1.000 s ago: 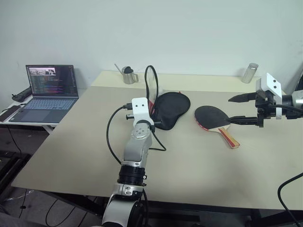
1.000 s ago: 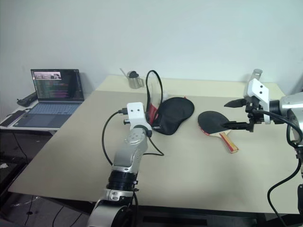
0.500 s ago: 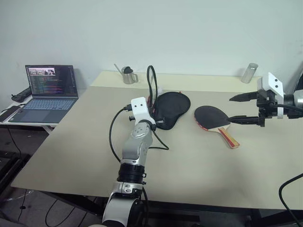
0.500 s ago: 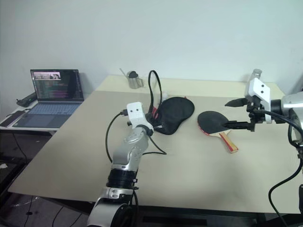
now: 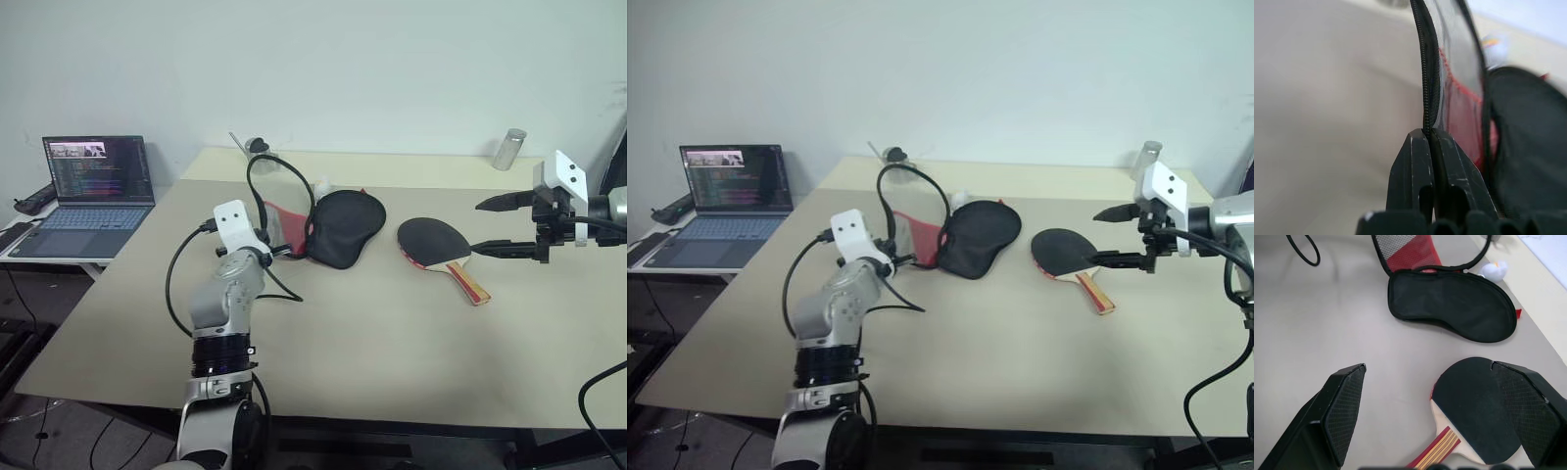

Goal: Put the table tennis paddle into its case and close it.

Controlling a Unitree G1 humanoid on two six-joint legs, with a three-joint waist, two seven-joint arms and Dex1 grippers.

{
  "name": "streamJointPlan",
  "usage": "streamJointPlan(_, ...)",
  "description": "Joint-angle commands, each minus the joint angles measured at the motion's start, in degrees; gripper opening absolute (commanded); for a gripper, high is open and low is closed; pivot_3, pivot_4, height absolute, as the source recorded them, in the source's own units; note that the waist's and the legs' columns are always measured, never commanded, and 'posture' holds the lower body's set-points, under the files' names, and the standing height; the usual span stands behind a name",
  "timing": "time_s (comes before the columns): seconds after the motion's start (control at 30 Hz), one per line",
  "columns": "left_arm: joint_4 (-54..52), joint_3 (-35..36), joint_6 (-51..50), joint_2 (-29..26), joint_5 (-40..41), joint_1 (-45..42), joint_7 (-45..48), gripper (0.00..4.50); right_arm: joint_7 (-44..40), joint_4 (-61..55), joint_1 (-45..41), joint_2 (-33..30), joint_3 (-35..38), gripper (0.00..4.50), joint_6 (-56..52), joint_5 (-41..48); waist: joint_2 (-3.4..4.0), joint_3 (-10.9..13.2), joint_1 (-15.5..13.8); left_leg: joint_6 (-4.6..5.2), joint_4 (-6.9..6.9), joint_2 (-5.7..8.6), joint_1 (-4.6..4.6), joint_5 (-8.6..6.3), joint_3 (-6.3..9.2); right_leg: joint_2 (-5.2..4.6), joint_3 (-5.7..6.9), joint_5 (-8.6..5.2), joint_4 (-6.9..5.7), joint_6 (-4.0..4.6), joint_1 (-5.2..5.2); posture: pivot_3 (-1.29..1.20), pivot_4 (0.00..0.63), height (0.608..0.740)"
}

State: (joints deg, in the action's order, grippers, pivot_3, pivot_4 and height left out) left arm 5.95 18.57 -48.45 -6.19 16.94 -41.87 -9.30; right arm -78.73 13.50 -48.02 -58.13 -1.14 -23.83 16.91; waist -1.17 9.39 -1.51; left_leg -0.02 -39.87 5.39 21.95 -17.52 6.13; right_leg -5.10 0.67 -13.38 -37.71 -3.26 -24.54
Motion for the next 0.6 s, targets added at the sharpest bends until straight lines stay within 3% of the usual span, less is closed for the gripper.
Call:
streamJointPlan(0.03,-2.4,1.5,-4.5,-1.7,2.2,0.0,1.4,0.03,0.0,-1.0,-0.5,-0.6,2.0,4.5,0.6,0.6,0.0,0.0,0.1,0.0,0.0,0.0,0.0,0.0,0.0,0.0,0.0,0.0,0.0,0.0,0.0,0.0,0.15,0.74)
streamJointPlan(0.13,-2.7,1.2,-5.6,-2.3,2.5,0.4,2.5,0.03,0.1,-1.1,-0.3,-0.4,2.0,4.5,0.5,0.7,0.0,0.0,0.1,0.0,0.0,0.0,0.0,0.0,0.0,0.0,-0.01,0.0,0.0,0.0,0.0,0.0,0.15,0.74)
streamJointPlan(0.6,-4.5,-4.2,-6.1,6.4,2.6,0.0,3.0,0.03,0.0,-2.0,-0.1,-1.0,2.3,4.5,-0.2,0.9,-0.01,0.0,0.1,-0.01,0.01,-0.01,0.0,0.0,-0.01,-0.02,-0.01,0.0,0.01,0.0,0.0,0.0,0.15,0.74)
